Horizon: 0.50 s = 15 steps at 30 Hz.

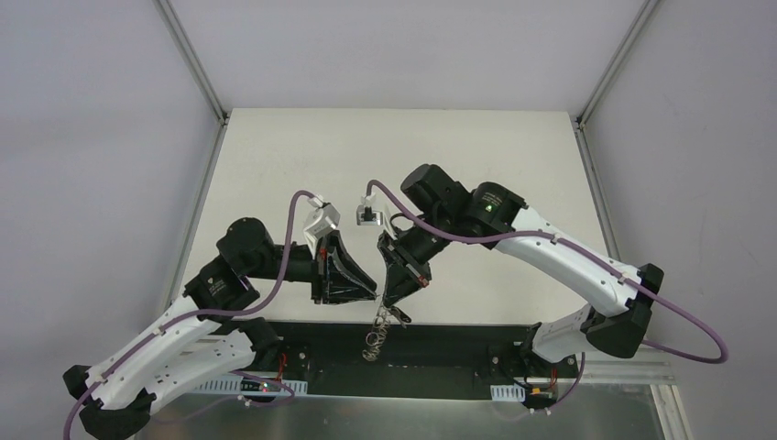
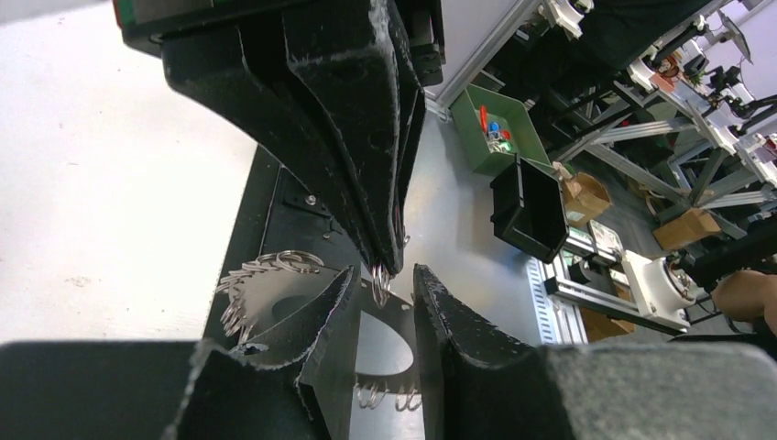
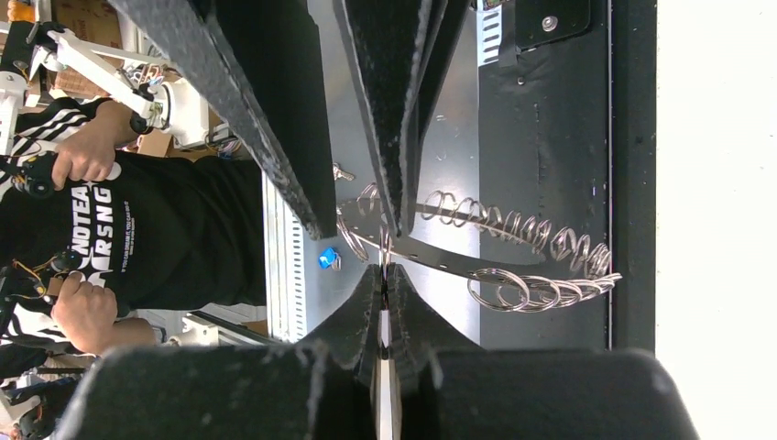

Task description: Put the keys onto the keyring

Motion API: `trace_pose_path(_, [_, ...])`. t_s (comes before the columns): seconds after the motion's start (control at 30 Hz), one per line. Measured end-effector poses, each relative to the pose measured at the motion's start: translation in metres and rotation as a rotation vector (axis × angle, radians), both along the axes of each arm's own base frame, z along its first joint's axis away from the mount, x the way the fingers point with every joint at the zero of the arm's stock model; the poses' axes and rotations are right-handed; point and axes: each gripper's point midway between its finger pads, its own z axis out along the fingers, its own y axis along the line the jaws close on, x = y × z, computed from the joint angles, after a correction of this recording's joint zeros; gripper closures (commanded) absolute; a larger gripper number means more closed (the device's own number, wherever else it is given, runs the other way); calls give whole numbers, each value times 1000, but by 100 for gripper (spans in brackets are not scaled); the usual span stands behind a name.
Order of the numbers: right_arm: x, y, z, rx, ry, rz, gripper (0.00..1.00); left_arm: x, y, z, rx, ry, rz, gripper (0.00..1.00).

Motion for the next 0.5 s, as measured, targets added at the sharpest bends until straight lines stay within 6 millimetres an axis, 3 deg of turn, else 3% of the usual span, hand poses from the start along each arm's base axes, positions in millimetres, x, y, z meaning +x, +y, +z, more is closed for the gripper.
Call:
trace_pose_path(0.3, [-1,4,-1,2,24,16,100,1,-8,-9,36,36,-37,73])
trace_pose_path(0.5, [2,7,-1,1,25,14,100,-1,-8,-9,37,38,-50,79])
